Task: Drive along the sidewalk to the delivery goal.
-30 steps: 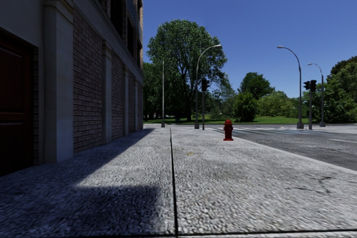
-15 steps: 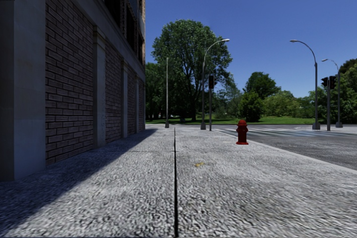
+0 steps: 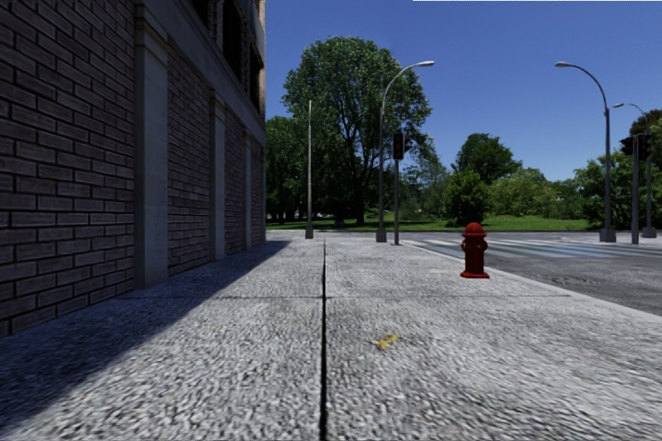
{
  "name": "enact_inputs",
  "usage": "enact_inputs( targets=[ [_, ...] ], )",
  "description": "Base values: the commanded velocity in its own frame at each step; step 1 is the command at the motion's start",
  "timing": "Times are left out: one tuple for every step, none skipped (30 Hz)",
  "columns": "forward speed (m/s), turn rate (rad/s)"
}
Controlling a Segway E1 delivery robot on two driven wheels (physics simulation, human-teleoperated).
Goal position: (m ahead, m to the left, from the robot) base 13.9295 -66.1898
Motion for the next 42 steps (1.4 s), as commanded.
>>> enact_inputs(
  targets=[
    [2.00,0.00],
    [2.00,0.00],
    [2.00,0.00],
    [2.00,0.00],
    [2.00,0.00],
    [2.00,0.00],
    [2.00,0.00],
    [2.00,0.00],
    [2.00,0.00],
    [2.00,0.00],
    [2.00,0.00],
    [2.00,0.00],
    [2.00,0.00],
    [2.00,0.00],
    [2.00,0.00],
    [2.00,0.00],
    [2.00,0.00],
    [2.00,0.00],
    [2.00,0.00],
    [2.00,0.00],
    [2.00,0.00],
    [2.00,0.00],
    [2.00,0.00],
    [2.00,0.00],
    [2.00,0.00],
    [2.00,0.00],
    [2.00,0.00],
    [2.00,0.00],
    [2.00,0.00],
    [2.00,0.00],
    [2.00,0.00],
    [2.00,0.00],
    [2.00,0.00],
    [2.00,0.00],
    [2.00,0.00],
    [2.00,0.00],
    [2.00,0.00],
    [2.00,0.00],
    [2.00,0.00],
    [2.00,0.00],
    [2.00,0.00],
    [2.00,0.00]
  ],
)
